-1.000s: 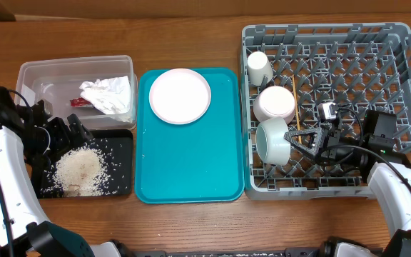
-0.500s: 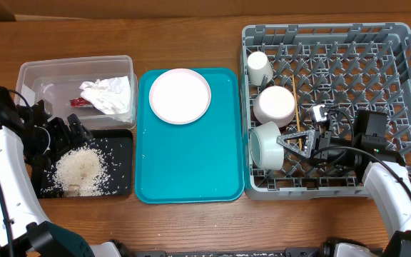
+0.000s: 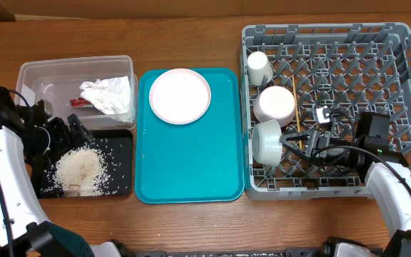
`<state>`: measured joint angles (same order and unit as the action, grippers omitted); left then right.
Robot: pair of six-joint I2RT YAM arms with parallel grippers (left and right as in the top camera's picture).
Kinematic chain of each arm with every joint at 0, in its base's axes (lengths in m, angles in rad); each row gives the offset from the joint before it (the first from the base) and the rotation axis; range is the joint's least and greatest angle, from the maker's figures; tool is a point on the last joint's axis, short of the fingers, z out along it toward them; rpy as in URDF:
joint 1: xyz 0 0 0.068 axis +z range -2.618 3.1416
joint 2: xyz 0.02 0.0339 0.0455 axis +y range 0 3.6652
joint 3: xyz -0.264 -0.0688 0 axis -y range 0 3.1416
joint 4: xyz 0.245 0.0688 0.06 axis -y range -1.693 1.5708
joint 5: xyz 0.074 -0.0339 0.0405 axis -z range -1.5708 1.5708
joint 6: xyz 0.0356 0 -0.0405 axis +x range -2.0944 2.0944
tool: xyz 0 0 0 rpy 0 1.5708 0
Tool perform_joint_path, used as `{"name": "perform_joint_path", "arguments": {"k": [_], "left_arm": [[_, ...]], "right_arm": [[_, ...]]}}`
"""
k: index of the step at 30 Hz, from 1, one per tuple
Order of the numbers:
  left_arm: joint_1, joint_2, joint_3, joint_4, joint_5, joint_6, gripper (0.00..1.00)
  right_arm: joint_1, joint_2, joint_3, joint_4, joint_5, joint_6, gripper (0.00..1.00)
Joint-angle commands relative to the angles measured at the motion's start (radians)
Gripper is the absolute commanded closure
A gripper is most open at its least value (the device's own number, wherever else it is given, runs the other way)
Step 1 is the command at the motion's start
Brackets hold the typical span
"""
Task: Sort waste into correct bins and load items into the dishwasher
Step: 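Lower the bowl into the rack beside the pink plate and release it, then push the bowl upright in the rack with the right gripper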
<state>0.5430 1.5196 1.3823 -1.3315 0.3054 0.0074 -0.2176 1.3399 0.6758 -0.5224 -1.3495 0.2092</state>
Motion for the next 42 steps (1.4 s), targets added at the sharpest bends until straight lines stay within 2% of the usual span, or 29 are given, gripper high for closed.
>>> {"name": "perform_joint_path", "arguments": {"k": [1,13,18,23,28,32,36,42], "left_arm": [[-0.008,-0.004,0.019,0.001,-0.002,0.015,0.0],[-0.008,-0.004,0.019,0.001,-0.002,0.015,0.0],[-0.008,-0.004,0.019,0.001,-0.002,0.015,0.0],[-0.008,-0.004,0.019,0.001,-0.002,0.015,0.0],[-0.008,-0.004,0.019,0.001,-0.002,0.015,0.0],[-0.008,-0.004,0.019,0.001,-0.002,0.015,0.0],[-0.008,-0.004,0.019,0.001,-0.002,0.015,0.0],[-0.008,-0.004,0.019,0.001,-0.002,0.015,0.0]], "right_arm": [[-0.03,-0.002,-0.003,0.013,0.016,-0.004,0.83],[-0.179,-0.002,0.0,0.021,0.132,-0.002,0.83],[-0.215,-0.003,0.047,0.012,0.158,0.05,0.83],[-0.2,-0.006,0.187,-0.124,0.287,0.055,0.83],[-0.072,-0.01,0.423,-0.385,0.589,-0.017,0.83],[0.113,-0.01,0.546,-0.494,0.745,-0.061,0.86],[0.336,-0.005,0.561,-0.526,0.905,-0.06,0.91],[0.541,0.028,0.553,-0.581,1.129,0.001,0.91]]}}
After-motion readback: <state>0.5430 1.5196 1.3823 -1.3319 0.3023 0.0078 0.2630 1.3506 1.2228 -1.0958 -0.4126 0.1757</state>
